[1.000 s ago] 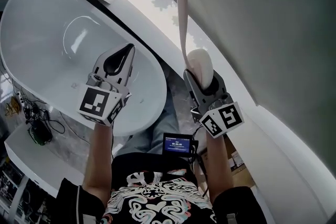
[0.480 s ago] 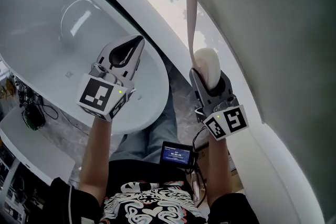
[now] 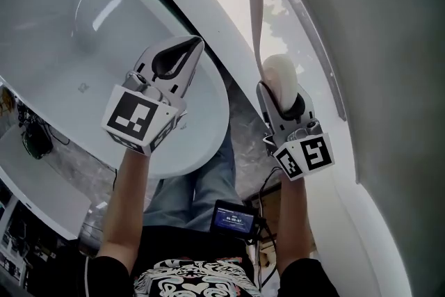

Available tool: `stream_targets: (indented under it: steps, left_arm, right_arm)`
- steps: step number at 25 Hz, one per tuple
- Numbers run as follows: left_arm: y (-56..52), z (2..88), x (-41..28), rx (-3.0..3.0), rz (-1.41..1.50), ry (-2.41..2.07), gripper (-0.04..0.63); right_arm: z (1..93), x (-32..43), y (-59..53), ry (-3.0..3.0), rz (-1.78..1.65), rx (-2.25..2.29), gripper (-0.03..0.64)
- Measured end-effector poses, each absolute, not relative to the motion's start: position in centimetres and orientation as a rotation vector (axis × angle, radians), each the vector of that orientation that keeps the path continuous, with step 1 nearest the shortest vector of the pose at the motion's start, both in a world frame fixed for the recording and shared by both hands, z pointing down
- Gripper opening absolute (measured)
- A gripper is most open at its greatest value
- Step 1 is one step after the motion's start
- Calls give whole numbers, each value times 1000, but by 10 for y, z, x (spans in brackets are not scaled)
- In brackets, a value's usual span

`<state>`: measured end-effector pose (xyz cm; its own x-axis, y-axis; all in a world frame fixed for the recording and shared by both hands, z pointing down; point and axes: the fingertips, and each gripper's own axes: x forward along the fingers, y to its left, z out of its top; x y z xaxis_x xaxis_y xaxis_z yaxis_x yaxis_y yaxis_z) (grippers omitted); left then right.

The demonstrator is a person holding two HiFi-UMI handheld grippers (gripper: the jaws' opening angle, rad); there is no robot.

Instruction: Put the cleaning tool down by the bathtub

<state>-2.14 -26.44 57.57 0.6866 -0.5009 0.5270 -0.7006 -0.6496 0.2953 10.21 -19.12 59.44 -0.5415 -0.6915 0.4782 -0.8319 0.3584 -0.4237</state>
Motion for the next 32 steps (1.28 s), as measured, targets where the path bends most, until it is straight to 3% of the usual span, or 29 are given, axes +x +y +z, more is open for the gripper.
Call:
stream_targets:
  steps: [9,32]
  left_arm:
    - [-250,645,-27,2363,655,-878,17]
    - [-257,698,-6,2258,628,-906,17]
  right_arm:
    - [665,110,-189,-2310,939,1352,190]
    - [773,144,-188,-1969,838,1302,189]
